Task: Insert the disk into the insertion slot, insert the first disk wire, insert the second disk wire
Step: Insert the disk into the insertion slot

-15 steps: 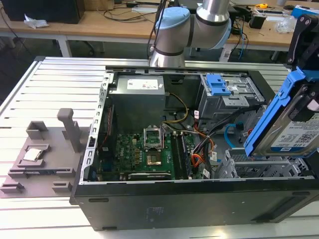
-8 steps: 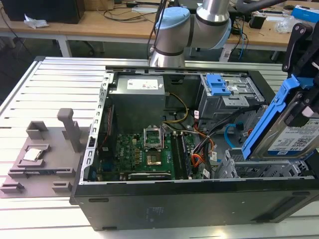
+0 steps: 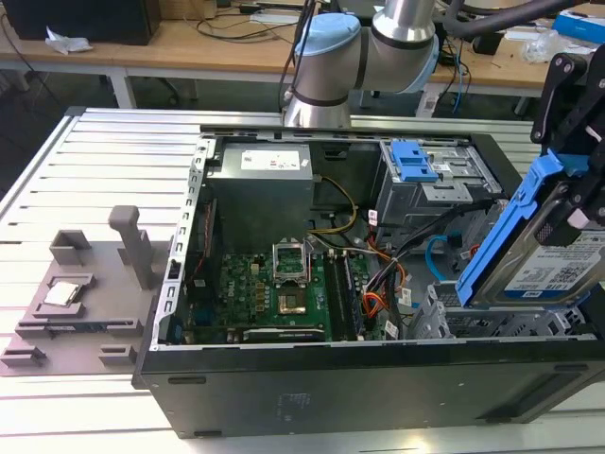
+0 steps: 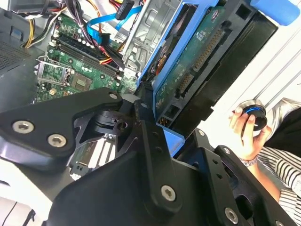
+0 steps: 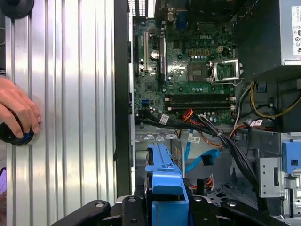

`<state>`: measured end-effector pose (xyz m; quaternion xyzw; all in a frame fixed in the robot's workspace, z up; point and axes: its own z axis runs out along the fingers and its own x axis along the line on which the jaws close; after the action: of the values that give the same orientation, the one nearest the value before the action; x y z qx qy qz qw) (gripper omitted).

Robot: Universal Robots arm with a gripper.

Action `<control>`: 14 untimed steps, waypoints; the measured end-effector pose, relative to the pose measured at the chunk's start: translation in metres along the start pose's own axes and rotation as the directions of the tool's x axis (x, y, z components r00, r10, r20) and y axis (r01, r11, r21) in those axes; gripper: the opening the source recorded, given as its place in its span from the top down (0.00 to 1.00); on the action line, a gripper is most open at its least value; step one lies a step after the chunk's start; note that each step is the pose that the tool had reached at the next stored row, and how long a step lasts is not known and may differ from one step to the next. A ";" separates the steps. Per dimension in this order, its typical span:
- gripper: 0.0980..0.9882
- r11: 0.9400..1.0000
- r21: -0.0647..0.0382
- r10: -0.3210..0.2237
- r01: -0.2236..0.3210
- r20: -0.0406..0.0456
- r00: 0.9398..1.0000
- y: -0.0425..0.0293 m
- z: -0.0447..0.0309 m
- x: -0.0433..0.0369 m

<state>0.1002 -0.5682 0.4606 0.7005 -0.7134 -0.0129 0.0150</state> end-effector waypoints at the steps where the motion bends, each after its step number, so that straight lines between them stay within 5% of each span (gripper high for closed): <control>1: 0.70 1.000 0.000 0.000 0.000 0.000 1.000 0.0000 0.0012 0.0000; 11: 0.70 1.000 0.000 0.000 0.000 0.000 1.000 -0.0004 0.0098 -0.0005; 14: 0.70 1.000 0.000 0.000 0.000 0.000 1.000 -0.0003 0.0102 -0.0059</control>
<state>0.1002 -0.5623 0.4504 0.7005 -0.7134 -0.0129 0.0149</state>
